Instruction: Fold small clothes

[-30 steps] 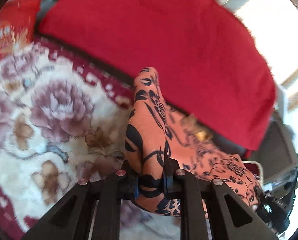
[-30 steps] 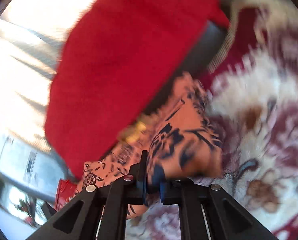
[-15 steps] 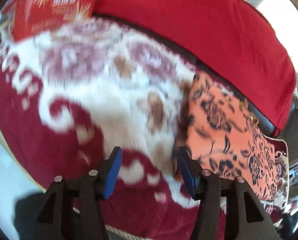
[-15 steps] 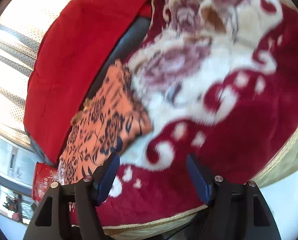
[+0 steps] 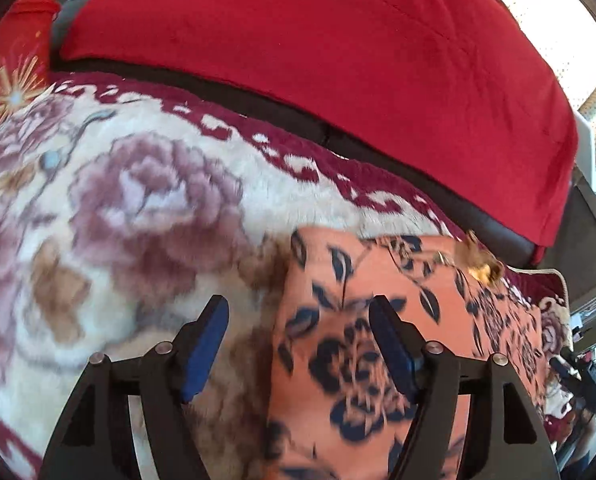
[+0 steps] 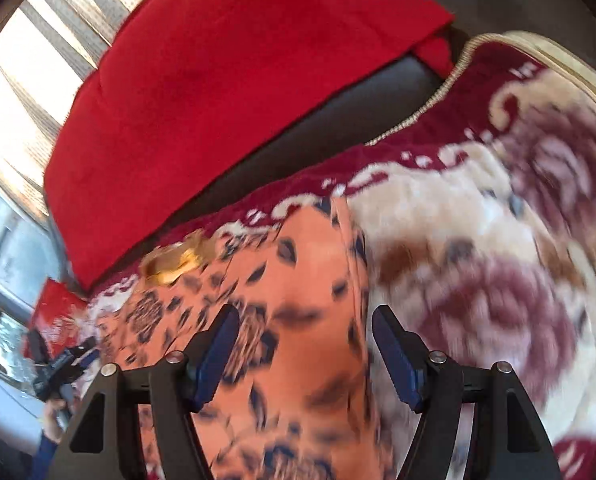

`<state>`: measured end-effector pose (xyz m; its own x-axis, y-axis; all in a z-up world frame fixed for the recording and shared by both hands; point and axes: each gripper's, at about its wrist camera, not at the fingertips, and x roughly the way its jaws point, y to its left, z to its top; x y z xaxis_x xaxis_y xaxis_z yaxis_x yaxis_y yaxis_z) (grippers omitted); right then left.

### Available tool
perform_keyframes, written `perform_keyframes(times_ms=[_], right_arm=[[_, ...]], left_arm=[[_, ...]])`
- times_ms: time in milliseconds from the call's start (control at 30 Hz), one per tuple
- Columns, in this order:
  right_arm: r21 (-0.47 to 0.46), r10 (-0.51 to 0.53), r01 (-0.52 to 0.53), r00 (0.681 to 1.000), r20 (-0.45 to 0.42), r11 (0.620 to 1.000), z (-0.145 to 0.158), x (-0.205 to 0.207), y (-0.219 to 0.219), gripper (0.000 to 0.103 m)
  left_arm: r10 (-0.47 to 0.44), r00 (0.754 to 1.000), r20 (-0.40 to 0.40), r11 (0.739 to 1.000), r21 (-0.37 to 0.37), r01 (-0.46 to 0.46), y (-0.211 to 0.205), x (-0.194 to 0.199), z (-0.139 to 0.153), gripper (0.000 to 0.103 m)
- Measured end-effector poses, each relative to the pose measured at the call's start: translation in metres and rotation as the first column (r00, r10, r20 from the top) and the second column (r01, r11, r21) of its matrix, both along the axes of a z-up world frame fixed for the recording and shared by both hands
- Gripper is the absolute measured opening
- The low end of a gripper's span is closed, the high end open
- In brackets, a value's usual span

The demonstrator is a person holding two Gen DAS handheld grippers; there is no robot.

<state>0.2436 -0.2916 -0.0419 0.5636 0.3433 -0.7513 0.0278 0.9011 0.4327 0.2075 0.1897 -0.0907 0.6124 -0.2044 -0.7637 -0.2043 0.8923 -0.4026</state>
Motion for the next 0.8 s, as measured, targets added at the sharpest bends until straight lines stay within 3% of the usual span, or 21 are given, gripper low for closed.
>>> perform_keyframes(times_ms=[133, 167, 200, 233, 267, 300, 433, 500, 567, 600, 633, 700, 733, 767, 800], right_arm=[[-0.054, 0.026, -0.028, 0.999, -0.034, 0.998, -0.014, 0.035, 0.007, 0.072], [-0.067, 0.047, -0.051, 0.998, -0.050, 0.996, -0.018, 0.041, 0.011, 0.069], [-0.073, 0.068, -0.073, 0.995, -0.067, 0.995, -0.023, 0.047, 0.015, 0.062], [-0.073, 0.086, -0.093, 0.993, -0.085, 0.993, -0.027, 0.052, 0.020, 0.028], [-0.121, 0.075, -0.086, 0.993, -0.094, 0.989, -0.024, 0.054, 0.023, 0.019], [-0.141, 0.070, -0.080, 0.995, -0.073, 0.987, -0.019, 0.054, 0.025, 0.012], [-0.242, 0.040, -0.026, 0.998, 0.053, 0.970, 0.018, 0.041, 0.028, 0.008], [-0.267, 0.015, -0.009, 1.000, 0.021, 0.964, 0.007, 0.051, 0.023, 0.008], [-0.273, -0.042, 0.030, 0.998, -0.036, 0.962, -0.018, 0.064, 0.011, 0.008], [-0.225, -0.079, 0.060, 0.994, -0.080, 0.972, -0.033, 0.069, 0.000, 0.010], [-0.172, -0.094, 0.076, 0.991, -0.099, 0.982, -0.040, 0.069, -0.006, 0.010], [-0.108, -0.131, 0.122, 0.988, -0.078, 0.987, -0.034, 0.058, -0.016, 0.012], [-0.113, -0.141, 0.134, 0.988, -0.056, 0.985, -0.026, 0.050, -0.017, 0.014], [-0.123, -0.145, 0.140, 0.989, -0.032, 0.983, -0.015, 0.041, -0.016, 0.015], [-0.112, -0.138, 0.137, 0.990, 0.002, 0.984, -0.001, 0.028, -0.014, 0.016]], left_arm=[[0.000, 1.000, 0.007, 1.000, 0.015, 0.000, -0.001, 0.012, -0.004, 0.073], [-0.005, 1.000, 0.001, 1.000, 0.010, 0.005, -0.001, 0.015, -0.007, 0.069], [-0.017, 1.000, -0.008, 1.000, 0.004, 0.017, -0.001, 0.018, -0.009, 0.057], [-0.032, 0.999, -0.023, 0.999, 0.013, 0.032, -0.003, 0.022, -0.011, 0.009], [-0.047, 0.998, -0.037, 0.998, 0.042, 0.049, -0.005, 0.024, -0.009, 0.003], [-0.048, 0.999, -0.003, 0.996, 0.071, 0.048, -0.007, 0.022, -0.001, 0.003], [-0.039, 0.994, 0.107, 0.992, 0.119, 0.026, -0.009, 0.016, 0.027, 0.003], [-0.036, 0.997, 0.067, 0.991, 0.130, 0.027, -0.008, 0.029, 0.013, 0.003], [-0.032, 0.999, -0.038, 0.984, 0.174, 0.038, -0.009, 0.045, -0.019, 0.008], [-0.034, 0.994, -0.108, 0.987, 0.152, 0.050, -0.007, 0.050, -0.036, 0.010], [-0.024, 0.995, -0.093, 0.988, 0.151, 0.038, -0.006, 0.048, -0.036, 0.011], [0.016, 0.999, -0.037, 0.984, 0.177, -0.009, -0.002, 0.034, -0.018, 0.030], [0.035, 0.999, -0.004, 0.984, 0.173, -0.034, 0.002, 0.025, -0.008, 0.048], [0.051, 0.998, 0.040, 0.985, 0.160, -0.057, 0.006, 0.013, 0.008, 0.060], [0.058, 0.996, 0.069, 0.986, 0.152, -0.068, 0.008, 0.004, 0.018, 0.062]])
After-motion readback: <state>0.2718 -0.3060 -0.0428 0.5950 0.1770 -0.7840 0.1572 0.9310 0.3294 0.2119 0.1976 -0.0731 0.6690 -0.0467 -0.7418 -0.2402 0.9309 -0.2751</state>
